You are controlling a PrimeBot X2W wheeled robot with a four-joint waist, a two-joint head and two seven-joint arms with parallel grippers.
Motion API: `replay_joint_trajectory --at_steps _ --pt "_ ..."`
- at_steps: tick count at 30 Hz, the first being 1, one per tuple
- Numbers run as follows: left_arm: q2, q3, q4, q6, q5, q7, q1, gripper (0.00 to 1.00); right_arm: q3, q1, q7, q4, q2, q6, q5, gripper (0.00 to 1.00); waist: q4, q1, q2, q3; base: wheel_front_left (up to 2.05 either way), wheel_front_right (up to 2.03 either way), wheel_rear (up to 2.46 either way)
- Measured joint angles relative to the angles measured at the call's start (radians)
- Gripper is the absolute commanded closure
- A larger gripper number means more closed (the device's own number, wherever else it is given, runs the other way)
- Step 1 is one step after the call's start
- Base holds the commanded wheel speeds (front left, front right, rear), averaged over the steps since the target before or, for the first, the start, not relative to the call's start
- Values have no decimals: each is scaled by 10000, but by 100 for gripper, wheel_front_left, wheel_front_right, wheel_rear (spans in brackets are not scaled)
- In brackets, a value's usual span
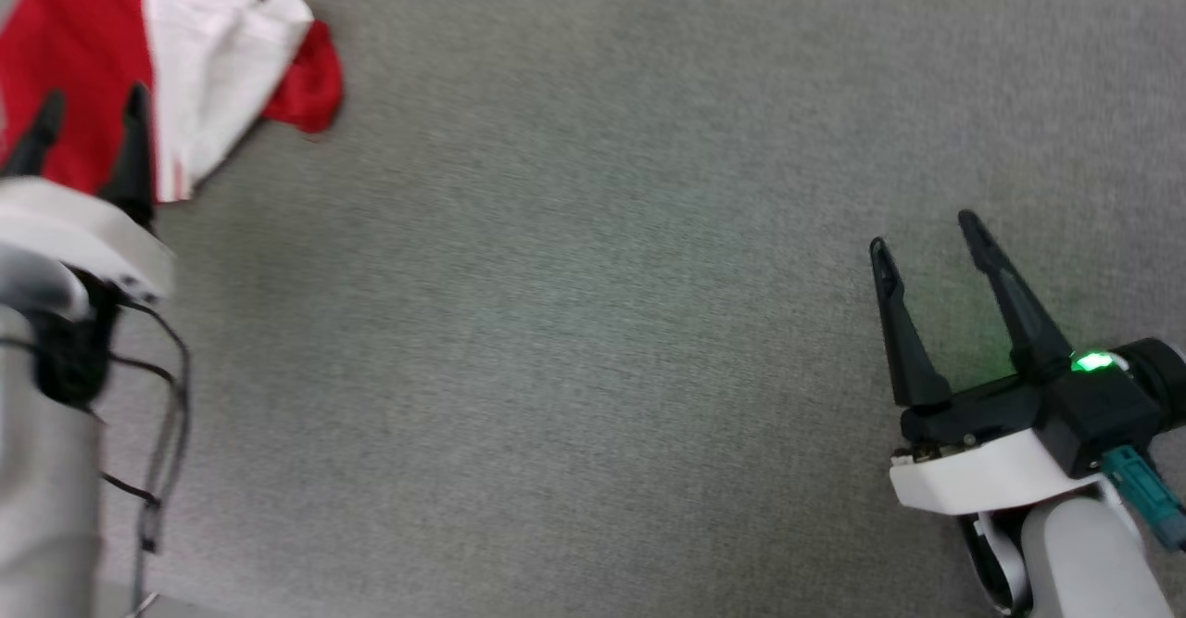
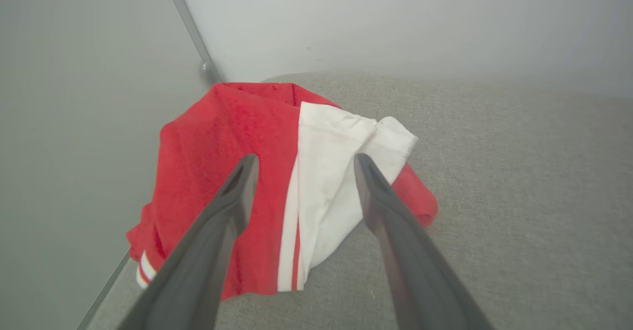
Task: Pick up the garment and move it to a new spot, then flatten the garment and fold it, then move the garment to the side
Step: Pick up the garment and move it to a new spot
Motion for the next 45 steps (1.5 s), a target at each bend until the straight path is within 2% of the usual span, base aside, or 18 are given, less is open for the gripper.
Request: replay_joint_trajectory --at_steps 1,3,6,12,19,20,21,22,30,38,43,45 --pt "1001 -439 633 -6 -773 1618 -896 0 -21 -142 -2 -207 -42 0 -21 0 -303 0 0 542 0 0 0" --pt "1538 -646 1060 -12 -1482 2744 -1445 0 -33 -221 -2 -278 -52 0 -23 0 -507 0 0 868 0 0 0" --pt "2328 -1273 1267 -17 -1902 3879 -2075 0 -36 -261 -4 -428 -36 0 -69 0 -795 0 0 1312 0 0 0" --pt "3183 -2071 1697 -17 -3175 5820 -2712 0 29 -398 -42 -652 23 10 -159 0 -1240 0 0 2031 0 0 0" --pt "3812 -2859 1670 12 -4405 6675 -3016 0 17 -531 -92 -800 52 12 -180 0 -1498 -4 0 2444 0 0 0" --pt "3864 -2953 1655 13 -4581 6732 -3013 57 6 -561 -90 -780 54 12 -180 0 -1504 -3 0 2434 0 0 0" --pt "3914 -3062 1651 13 -4729 6736 -3001 57 -2 -569 -90 -742 58 12 -180 0 -1506 -3 0 2409 0 0 0" --pt "3956 -3135 1632 13 -4846 6717 -2977 100 -8 -576 -90 -694 65 12 -180 0 -1508 -3 0 2375 0 0 0" --pt "4100 -3666 1321 0 -5869 5747 -2438 100 -77 -621 -38 -169 134 8 -268 0 -1497 -2 0 1722 0 0 0" --pt "4558 -4368 107 -15 -6512 4886 -1607 100 -150 -427 -4 499 320 4 -82 0 -1636 -2 0 335 0 0 0" --pt "4362 -4706 -940 -15 -6663 4222 -1088 100 -247 -191 -4 796 414 4 15 0 -1828 -2 0 -723 0 0 0" --pt "3893 -4901 -1524 -15 -6600 3862 -787 100 -288 -73 -4 849 445 2 40 0 -1977 -2 0 -1319 0 0 0"
